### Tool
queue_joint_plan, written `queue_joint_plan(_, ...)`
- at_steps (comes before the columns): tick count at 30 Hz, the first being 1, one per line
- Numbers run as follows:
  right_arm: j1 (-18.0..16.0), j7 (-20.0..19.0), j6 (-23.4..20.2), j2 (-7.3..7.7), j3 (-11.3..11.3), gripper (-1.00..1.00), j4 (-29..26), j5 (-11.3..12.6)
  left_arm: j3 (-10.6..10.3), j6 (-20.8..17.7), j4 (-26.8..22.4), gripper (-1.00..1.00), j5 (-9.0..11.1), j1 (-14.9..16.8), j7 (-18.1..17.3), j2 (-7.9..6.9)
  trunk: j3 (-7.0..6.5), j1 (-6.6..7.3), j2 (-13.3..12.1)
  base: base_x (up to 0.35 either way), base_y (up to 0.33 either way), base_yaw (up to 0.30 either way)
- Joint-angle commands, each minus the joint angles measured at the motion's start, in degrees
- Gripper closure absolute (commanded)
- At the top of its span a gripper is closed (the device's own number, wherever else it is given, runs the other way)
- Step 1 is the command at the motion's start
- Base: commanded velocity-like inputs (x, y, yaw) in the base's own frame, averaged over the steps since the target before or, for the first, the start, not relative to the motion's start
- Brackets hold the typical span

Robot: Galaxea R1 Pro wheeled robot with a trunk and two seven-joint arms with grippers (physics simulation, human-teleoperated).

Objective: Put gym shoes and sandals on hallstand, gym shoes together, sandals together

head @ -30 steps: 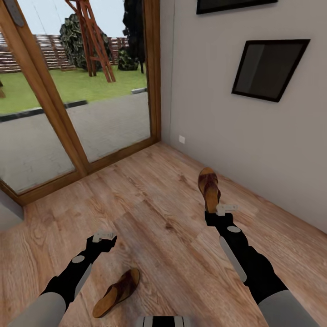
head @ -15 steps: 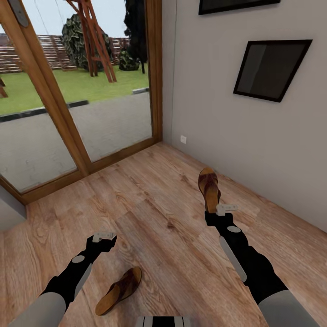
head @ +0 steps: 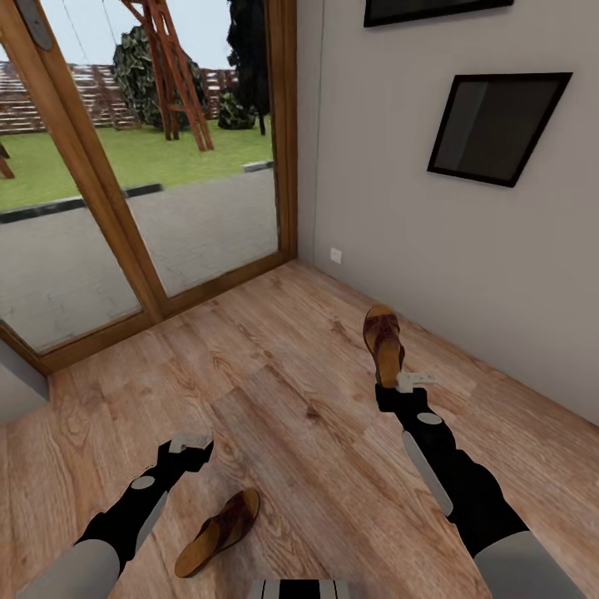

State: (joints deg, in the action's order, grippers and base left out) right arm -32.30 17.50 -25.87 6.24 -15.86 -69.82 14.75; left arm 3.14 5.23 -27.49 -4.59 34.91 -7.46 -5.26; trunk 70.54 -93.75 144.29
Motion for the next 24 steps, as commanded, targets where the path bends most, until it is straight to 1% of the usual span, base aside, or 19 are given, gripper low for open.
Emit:
queue_joint_plan(1,0.0,0.6,-0.1,0.08,-0.1,1.0,-0.9,0.6,0.3,1.5,2.5,-1.0,-0.6,0.0,-0.4,0.04,0.04,0.01,0.0,0.0,0.0,0.0)
queue_joint_plan(6,0.0,0.6,-0.2,0.09,0.1,1.0,-1.4,0.6,0.2,5.9,7.7,-1.0,-0.7,0.1,-0.4,-0.02,0.04,0.01,0.0,0.0,0.0,0.0)
queue_joint_plan(10,0.0,0.6,-0.2,0.09,0.0,1.0,-1.4,0.7,0.2,7.5,9.9,-1.0,-0.8,0.1,-0.4,-0.37,0.12,0.01,0.0,0.0,0.0,0.0)
queue_joint_plan(12,0.0,0.6,-0.2,0.09,0.1,1.0,-1.4,0.7,0.2,7.8,10.5,-1.0,-0.8,0.1,-0.4,-0.57,0.24,0.01,0.0,0.0,0.0,0.0)
queue_joint_plan(13,0.0,0.6,-0.2,0.09,0.1,1.0,-1.5,0.8,0.1,8.0,11.3,-1.0,-0.9,0.0,-0.4,-0.71,0.55,-0.01,0.0,0.0,0.0,0.0)
queue_joint_plan(14,0.0,0.6,-0.2,0.09,0.1,1.0,-1.5,0.8,0.1,8.0,11.6,-1.0,-1.3,0.0,-0.4,-0.76,0.86,-0.04,0.0,0.0,0.0,0.0)
queue_joint_plan(16,0.0,0.6,-0.2,0.09,0.1,1.0,-1.5,0.8,0.1,8.0,11.8,-1.0,-2.7,0.0,-0.4,-0.94,1.48,-0.09,0.1,0.0,0.0,0.0)
queue_joint_plan(17,0.0,0.6,-0.2,0.09,0.1,1.0,-1.5,0.8,0.0,8.0,11.9,-1.0,-4.5,0.0,-0.4,-1.21,1.8,-0.12,0.1,0.0,0.0,0.0)
queue_joint_plan(18,0.0,0.6,-0.2,0.09,0.1,1.0,-1.5,0.8,-0.1,8.0,11.9,-1.0,-7.9,0.0,-0.4,-1.66,1.88,-0.12,0.1,0.0,0.0,0.0)
queue_joint_plan(19,0.0,0.6,-0.2,0.09,0.1,1.0,-1.5,0.8,-0.3,8.0,11.9,-1.0,-12.1,0.0,-0.4,-2.08,1.94,-0.12,0.1,0.0,0.0,0.0)
queue_joint_plan(20,0.0,0.6,-0.2,0.09,0.1,1.0,-1.5,0.8,-0.6,8.0,11.9,-1.0,-19.7,0.0,-0.4,-2.52,1.96,-0.12,0.1,0.0,0.0,0.0)
queue_joint_plan(21,0.0,0.6,-0.2,0.09,0.1,1.0,-1.5,0.8,-0.6,8.0,11.9,-1.0,-21.3,0.0,-0.4,-2.58,1.98,-0.12,0.1,0.0,0.0,0.0)
queue_joint_plan(22,0.0,0.6,-0.2,0.09,0.1,1.0,-1.5,0.8,-0.7,8.0,11.9,-1.0,-23.8,0.0,-0.4,-2.67,2.0,-0.12,0.1,0.0,0.0,0.0)
queue_joint_plan(23,0.0,0.6,-0.2,0.09,0.1,1.0,-1.5,0.8,-0.7,8.0,11.9,-1.0,-24.8,0.0,-0.4,-2.7,2.01,-0.12,0.1,0.0,0.0,0.0)
queue_joint_plan(24,0.0,0.6,-0.2,0.09,0.1,1.0,-1.5,0.8,-0.7,8.0,11.9,-1.0,-26.3,0.0,-0.5,-2.76,2.01,-0.12,0.1,0.0,0.0,0.0)
